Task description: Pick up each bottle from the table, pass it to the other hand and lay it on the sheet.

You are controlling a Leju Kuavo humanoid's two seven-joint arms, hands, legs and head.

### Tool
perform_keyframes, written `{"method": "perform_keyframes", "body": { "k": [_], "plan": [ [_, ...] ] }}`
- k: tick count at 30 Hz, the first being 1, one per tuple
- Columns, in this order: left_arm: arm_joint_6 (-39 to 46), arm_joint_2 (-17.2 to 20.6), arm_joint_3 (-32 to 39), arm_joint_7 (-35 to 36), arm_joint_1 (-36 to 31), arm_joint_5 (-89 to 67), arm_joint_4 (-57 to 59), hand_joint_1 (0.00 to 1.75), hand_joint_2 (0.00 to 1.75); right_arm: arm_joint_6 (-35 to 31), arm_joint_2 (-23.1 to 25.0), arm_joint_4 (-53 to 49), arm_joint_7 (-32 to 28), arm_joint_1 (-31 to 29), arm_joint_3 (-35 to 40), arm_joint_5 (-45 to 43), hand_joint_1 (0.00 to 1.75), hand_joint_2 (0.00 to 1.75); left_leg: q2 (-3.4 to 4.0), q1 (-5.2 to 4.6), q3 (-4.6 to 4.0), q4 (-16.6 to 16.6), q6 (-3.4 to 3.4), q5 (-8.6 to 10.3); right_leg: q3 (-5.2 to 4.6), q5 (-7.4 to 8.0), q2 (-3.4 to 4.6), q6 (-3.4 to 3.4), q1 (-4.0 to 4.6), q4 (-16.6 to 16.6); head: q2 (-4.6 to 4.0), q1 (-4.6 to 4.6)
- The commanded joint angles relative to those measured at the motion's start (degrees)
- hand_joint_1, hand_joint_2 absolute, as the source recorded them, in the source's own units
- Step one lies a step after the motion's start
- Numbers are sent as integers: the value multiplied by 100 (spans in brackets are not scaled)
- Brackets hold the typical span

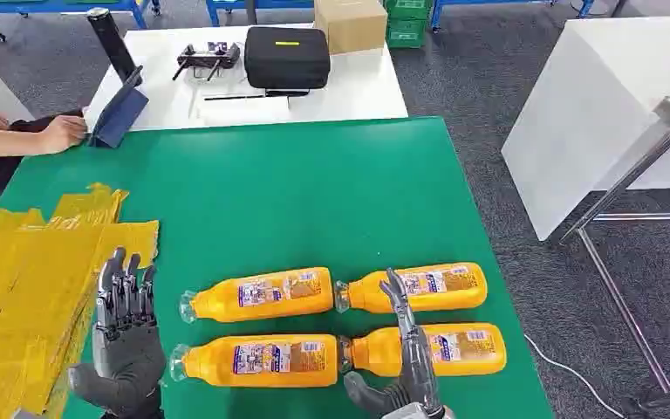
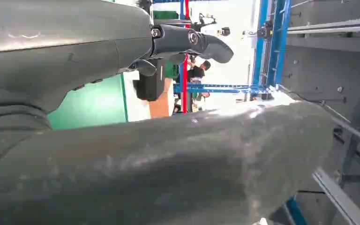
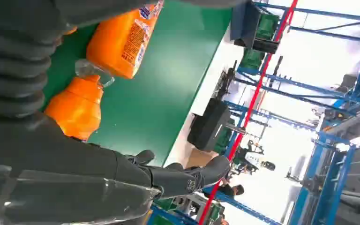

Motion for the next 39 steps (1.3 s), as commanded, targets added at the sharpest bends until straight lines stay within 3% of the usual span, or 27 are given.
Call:
{"method": "perform_keyframes", "body": {
  "k": [1,5,9,19,24,29,39],
  "plan": [
    [47,135,-74,-197,-9,-121,146,0,0,239,-126,319,373,-221,-3,217,0,175,10,6,1,1,-10,0,3,3,2,-5,6,-4,0,0],
    [-210,125,-23,-178,-208,-99,439,0,0,480,-473,691,1425,-545,643,1298,0,175,18,7,11,-5,-11,1,13,7,10,-5,7,-13,0,-2],
    [-374,101,-40,-164,-402,-126,722,0,0,828,-656,1270,1861,-944,1279,1601,0,175,9,2,15,-10,-6,4,15,6,3,-3,2,-13,0,-2],
    [-543,104,-62,-130,-612,-86,937,0,0,1420,-456,2091,2053,-1499,1685,1721,0,175,27,13,14,-3,-19,0,18,9,13,-10,14,-16,0,0],
    [-584,106,-41,-139,-624,-65,962,0,0,1488,-453,2190,2084,-1560,1735,1786,0,175,14,10,6,-1,-15,3,10,7,3,-8,10,-10,0,-2],
    [-752,55,40,-143,-664,-33,1018,0,0,1471,-326,2648,2570,-1789,1708,2656,0,175,24,13,8,1,-18,0,13,8,11,-10,14,-12,0,0],
    [-765,48,45,-143,-671,-32,1021,0,0,1497,-287,2688,2565,-1813,1653,2687,0,175,8,5,9,-3,-12,2,11,3,0,-6,5,-7,0,0]
  ]
}}
